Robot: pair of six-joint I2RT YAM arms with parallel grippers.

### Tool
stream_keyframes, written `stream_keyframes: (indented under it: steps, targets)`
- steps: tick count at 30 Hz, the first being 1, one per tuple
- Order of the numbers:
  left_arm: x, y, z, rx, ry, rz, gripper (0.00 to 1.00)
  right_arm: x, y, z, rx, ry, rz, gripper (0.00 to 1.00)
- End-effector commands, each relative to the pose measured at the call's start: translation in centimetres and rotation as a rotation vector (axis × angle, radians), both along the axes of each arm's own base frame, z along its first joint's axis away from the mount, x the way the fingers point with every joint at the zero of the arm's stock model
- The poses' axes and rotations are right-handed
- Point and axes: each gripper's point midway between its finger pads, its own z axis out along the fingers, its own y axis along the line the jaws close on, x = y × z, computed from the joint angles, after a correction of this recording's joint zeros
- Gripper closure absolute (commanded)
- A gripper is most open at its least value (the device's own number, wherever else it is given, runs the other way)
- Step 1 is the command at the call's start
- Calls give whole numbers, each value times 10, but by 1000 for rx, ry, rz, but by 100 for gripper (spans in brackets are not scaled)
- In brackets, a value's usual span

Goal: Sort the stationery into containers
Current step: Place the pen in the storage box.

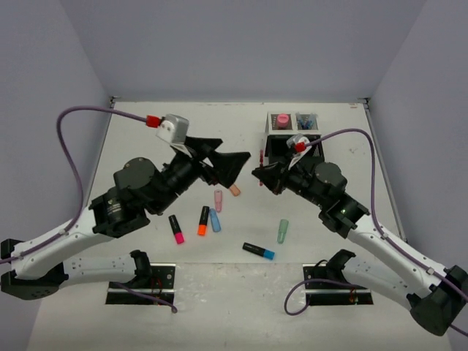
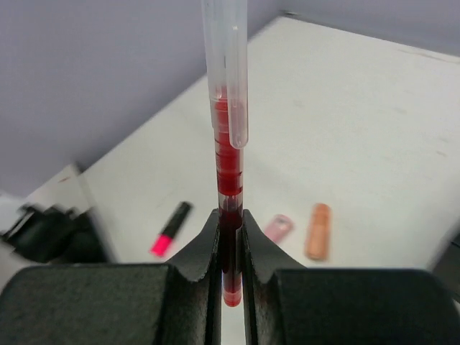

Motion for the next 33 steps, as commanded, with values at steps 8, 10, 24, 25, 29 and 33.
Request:
stream_keyframes:
  steps: [8,10,24,25,29,33]
  targets:
    - [10,113,-35,-6,201,371,0,190,-165,13,17,47,-850,100]
    - [1,113,-52,34,208,318,0,225,-187,16,-32,13,-967,100]
    - [-31,147,-84,111,157,203,0,331,-225,-60,-204,6,-1087,99]
    - [-32,145,-86,119,151,186,0,334,-224,-65,-213,11,-1078,98]
    - [-36,133,-97,158,139,131,0,338,-219,-75,-221,21,-1049,94]
    - [-31,133,-107,191,138,159,0,339,-216,-74,-219,14,-1031,89]
